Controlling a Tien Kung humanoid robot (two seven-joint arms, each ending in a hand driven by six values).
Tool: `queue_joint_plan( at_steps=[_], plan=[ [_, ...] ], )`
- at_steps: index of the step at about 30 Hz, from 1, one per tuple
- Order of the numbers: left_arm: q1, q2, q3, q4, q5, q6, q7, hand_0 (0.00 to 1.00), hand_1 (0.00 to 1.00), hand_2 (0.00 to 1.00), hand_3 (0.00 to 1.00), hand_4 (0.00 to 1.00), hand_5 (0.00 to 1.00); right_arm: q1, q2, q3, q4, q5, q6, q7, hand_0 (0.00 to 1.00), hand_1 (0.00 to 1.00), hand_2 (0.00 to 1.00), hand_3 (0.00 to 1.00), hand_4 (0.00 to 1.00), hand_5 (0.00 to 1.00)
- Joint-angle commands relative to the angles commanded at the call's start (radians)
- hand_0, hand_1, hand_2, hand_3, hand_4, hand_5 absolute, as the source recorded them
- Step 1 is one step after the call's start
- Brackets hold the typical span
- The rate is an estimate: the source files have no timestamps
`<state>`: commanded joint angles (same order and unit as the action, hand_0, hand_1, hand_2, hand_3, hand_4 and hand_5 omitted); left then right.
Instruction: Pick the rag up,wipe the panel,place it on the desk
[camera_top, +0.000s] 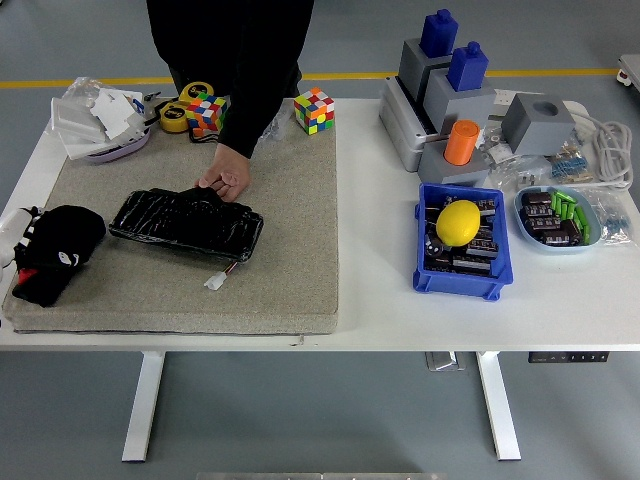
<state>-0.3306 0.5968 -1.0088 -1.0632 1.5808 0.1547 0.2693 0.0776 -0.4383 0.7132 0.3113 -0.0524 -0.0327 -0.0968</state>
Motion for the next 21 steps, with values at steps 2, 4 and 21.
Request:
queue_joint_plan(
  at_steps=[2,4,21],
  plan=[
    [0.001,-0.001,0.001,0.000,-0.007,0.006,-0.009,0.357,0.426,0.490,0.578,0.786,0.077,0.000,0.000,0.001,0.000,0.000,0.000,0.000,0.726,0.672,0.683,0.608,0.998,0.557],
    [0.000,-0.002,0.001,0.002,-0.008,0.013,-0.018,0.357,0.426,0.490,0.578,0.786,0.077,-0.001,0.000,-0.001,-0.001,0.000,0.001,-0.001,0.726,0.672,0.683,0.608,0.998,0.557],
    [-0.006,-0.008,0.010,0.003,0.010,0.018,-0.024,0.303,0.319,0.450,0.571,0.614,0.055,0.003,-0.003,-0.001,0.001,-0.001,0.002,-0.001,0.726,0.673,0.683,0.609,0.998,0.559]
  ],
)
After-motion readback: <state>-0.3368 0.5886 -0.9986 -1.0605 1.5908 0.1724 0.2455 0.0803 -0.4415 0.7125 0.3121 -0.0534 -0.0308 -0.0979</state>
